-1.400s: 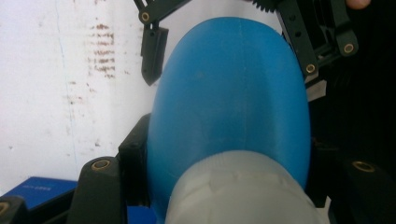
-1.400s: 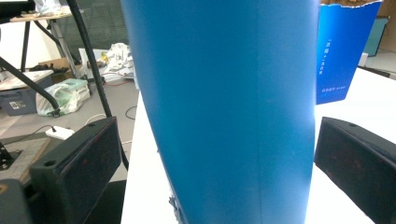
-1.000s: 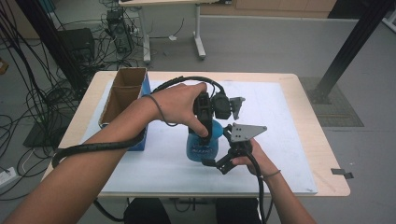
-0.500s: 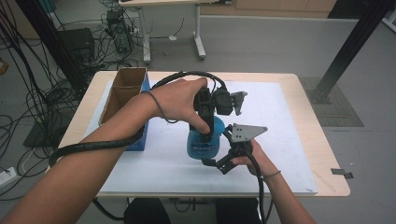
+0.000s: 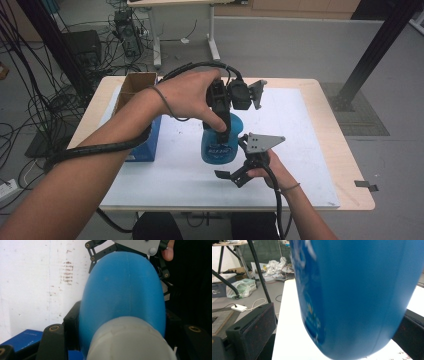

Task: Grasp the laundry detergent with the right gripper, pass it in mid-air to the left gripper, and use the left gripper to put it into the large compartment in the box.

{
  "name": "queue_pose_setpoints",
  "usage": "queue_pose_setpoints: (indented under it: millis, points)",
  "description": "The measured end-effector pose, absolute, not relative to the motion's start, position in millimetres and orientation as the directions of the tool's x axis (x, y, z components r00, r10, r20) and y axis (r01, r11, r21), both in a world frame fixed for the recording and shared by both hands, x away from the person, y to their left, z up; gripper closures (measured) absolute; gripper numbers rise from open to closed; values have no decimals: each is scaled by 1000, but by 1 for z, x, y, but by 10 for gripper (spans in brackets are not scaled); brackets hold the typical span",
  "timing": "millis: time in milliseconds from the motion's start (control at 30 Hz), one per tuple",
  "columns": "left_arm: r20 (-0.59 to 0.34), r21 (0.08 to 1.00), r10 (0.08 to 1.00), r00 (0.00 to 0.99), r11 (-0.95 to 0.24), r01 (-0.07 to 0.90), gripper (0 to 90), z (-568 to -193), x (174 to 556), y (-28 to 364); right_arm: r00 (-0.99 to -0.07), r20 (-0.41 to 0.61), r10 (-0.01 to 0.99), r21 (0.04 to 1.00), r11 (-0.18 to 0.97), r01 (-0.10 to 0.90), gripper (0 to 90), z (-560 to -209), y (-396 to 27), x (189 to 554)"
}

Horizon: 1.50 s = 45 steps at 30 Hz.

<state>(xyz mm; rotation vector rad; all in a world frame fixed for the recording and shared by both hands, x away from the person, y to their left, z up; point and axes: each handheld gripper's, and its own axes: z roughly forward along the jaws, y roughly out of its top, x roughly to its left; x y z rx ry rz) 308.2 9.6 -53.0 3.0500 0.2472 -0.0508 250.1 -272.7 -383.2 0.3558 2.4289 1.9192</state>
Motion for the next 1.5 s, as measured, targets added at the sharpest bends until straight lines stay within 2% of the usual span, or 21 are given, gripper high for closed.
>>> queue_pose_setpoints:
  millis: [633, 1067, 1500]
  points:
    - [-25, 96, 219, 975, -971, 221, 376, -18, 312, 17, -973, 128, 193, 963, 211, 168, 2, -383, -269, 250]
    - [-42, 124, 292, 956, -947, 295, 376, 0, 326, 34, -974, 123, 189, 963, 214, 163, 3, -382, -269, 249]
    - [-25, 122, 407, 913, -905, 407, 376, 13, 342, 51, -973, 115, 199, 964, 214, 158, 3, -376, -272, 248]
